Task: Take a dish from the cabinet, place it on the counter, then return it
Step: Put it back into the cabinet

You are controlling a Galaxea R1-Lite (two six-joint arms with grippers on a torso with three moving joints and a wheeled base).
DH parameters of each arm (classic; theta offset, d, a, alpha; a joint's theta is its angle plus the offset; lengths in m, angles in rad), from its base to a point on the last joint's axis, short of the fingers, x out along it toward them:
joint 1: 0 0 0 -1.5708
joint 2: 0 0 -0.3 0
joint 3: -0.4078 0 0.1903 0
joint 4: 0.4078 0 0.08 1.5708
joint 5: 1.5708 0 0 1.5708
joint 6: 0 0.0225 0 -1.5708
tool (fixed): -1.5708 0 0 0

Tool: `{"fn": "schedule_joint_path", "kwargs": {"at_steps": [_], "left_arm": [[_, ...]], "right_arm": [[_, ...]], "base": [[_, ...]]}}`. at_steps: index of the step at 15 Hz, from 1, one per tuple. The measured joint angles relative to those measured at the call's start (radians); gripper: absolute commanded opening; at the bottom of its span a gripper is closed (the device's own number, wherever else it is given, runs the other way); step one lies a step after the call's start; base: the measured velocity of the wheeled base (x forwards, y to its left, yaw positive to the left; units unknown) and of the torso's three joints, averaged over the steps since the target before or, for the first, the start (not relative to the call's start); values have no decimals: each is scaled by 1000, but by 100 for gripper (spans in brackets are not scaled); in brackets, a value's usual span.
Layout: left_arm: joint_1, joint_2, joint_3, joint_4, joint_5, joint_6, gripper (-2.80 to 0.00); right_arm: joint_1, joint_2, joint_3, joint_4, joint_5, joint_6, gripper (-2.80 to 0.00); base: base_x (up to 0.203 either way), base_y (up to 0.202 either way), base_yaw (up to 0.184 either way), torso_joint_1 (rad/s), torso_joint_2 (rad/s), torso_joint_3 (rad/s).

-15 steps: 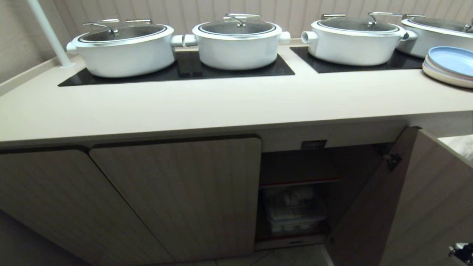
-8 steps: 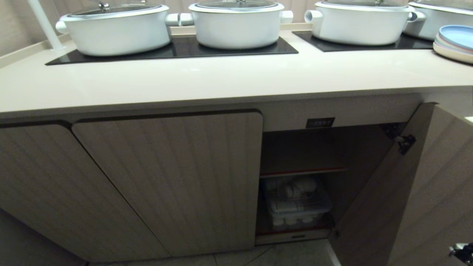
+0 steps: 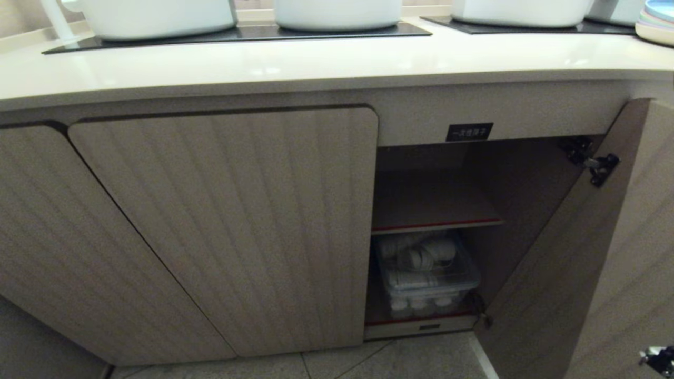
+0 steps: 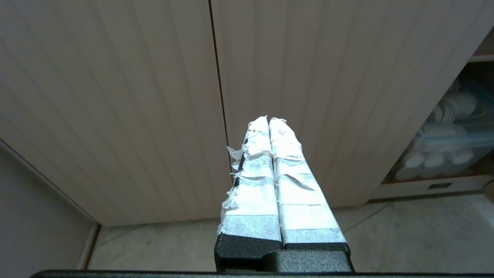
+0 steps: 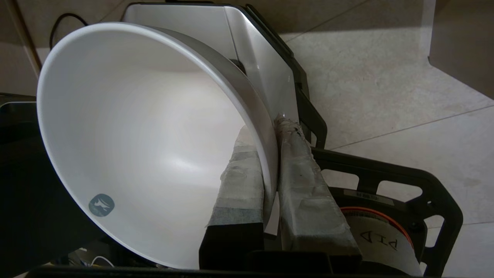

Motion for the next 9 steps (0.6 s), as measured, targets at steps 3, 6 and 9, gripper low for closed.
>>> {"fn": "schedule_joint_path", "kwargs": {"at_steps": [3, 6, 9], "left_arm": [[0, 0, 0, 0, 1, 0, -280], [0, 0, 0, 0, 0, 0, -280], [0, 0, 0, 0, 1, 0, -280]], "right_arm": [[-1, 1, 0, 0, 0, 0, -280], [1, 1, 0, 0, 0, 0, -280], [1, 1, 0, 0, -7, 0, -280]], "base": [[0, 0, 0, -96, 443, 350], [0, 0, 0, -30, 159, 136], [0, 0, 0, -2, 27, 23]]}}
